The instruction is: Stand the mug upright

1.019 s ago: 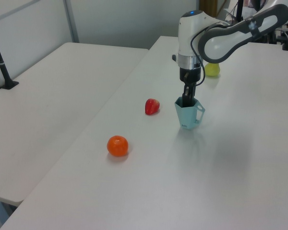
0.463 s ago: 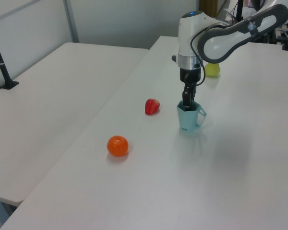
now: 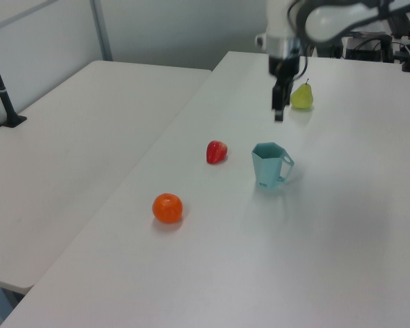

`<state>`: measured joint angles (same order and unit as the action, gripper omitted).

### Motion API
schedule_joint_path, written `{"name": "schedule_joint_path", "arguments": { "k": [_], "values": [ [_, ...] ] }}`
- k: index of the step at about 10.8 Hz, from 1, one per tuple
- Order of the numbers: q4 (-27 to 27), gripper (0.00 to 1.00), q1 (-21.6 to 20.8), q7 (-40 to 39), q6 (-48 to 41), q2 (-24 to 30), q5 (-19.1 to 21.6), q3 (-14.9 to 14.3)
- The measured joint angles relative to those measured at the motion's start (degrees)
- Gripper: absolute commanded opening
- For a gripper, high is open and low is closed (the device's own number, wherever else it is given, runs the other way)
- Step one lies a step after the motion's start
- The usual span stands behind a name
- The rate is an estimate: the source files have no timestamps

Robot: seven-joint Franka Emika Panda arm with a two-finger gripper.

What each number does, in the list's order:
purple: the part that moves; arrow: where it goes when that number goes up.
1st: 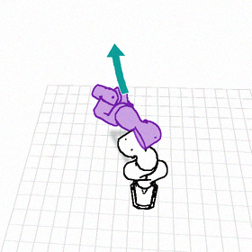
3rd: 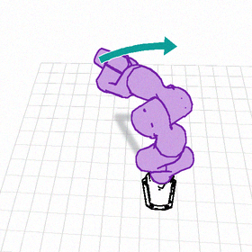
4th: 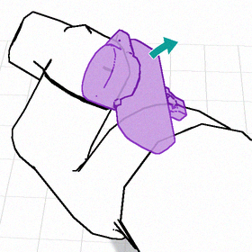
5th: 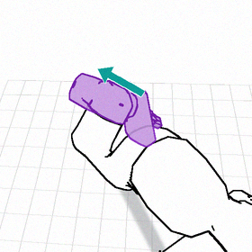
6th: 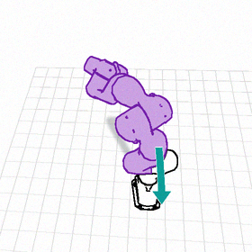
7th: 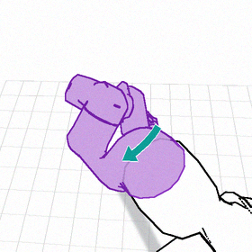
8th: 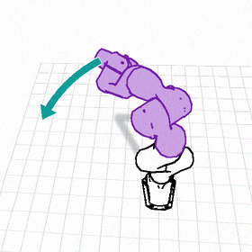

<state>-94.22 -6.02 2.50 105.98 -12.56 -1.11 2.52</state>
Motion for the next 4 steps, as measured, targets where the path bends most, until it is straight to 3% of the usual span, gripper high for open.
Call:
{"name": "schedule_joint_path", "arguments": {
  "k": [2, 4],
  "values": [
    [0.24, 1.00, 0.08, 0.00, -8.40, 6.75, -0.04, -2.20],
    [-0.01, 1.00, 0.23, -0.05, -11.33, 12.05, -0.05, -4.85]
  ]
}}
